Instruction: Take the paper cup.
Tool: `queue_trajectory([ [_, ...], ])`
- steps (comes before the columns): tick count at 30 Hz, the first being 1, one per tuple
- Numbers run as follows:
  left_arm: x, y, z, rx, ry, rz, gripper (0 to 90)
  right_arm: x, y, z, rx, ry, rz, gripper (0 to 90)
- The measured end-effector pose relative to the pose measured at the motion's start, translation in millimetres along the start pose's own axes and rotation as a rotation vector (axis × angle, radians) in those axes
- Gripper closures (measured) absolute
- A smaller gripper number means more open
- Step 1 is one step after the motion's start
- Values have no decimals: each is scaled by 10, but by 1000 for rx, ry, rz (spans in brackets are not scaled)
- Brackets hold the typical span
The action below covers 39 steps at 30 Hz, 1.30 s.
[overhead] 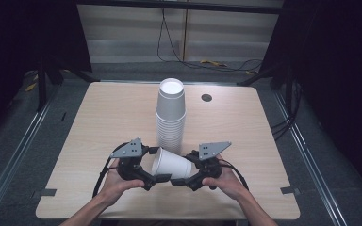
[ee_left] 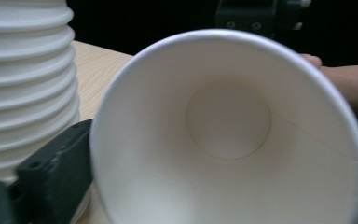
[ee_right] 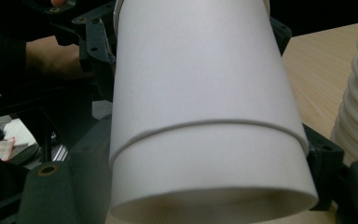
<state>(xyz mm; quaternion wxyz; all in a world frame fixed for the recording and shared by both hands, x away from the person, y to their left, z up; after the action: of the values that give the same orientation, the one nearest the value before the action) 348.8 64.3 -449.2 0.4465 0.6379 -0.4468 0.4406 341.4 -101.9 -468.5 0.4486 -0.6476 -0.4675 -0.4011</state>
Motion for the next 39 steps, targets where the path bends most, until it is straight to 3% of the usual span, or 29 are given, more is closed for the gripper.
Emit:
queue_trajectory([
  [9,4,8,15,-27,14,-16,25,6,-11,6,4,6,-15,230],
  [12,8,8,17,-24,11,-14,28,3,-6,7,3,5,-16,230],
  [14,17,12,17,-18,-17,-10,34,-2,-8,4,6,1,-7,230],
  [21,53,27,-13,-53,-21,-8,86,-15,-9,2,4,-27,-8,219],
  [32,63,48,-21,-38,-69,51,99,-40,-23,13,-4,-89,31,196],
  [39,53,16,-67,-22,-70,46,98,-17,9,-38,-24,-83,49,158],
])
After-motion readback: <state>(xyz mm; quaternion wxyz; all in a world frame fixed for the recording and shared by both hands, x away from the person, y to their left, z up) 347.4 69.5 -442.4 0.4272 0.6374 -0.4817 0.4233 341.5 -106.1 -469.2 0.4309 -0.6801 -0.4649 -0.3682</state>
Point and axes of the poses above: each handheld gripper's, and its own axes: z roughly forward along the jaws, x roughly out of its top, y roughly to its right, the point moved 5 cm from there along z, roughly forward along the jaws, and after that the axes turned 2 degrees about y, right-handed, at the moved point
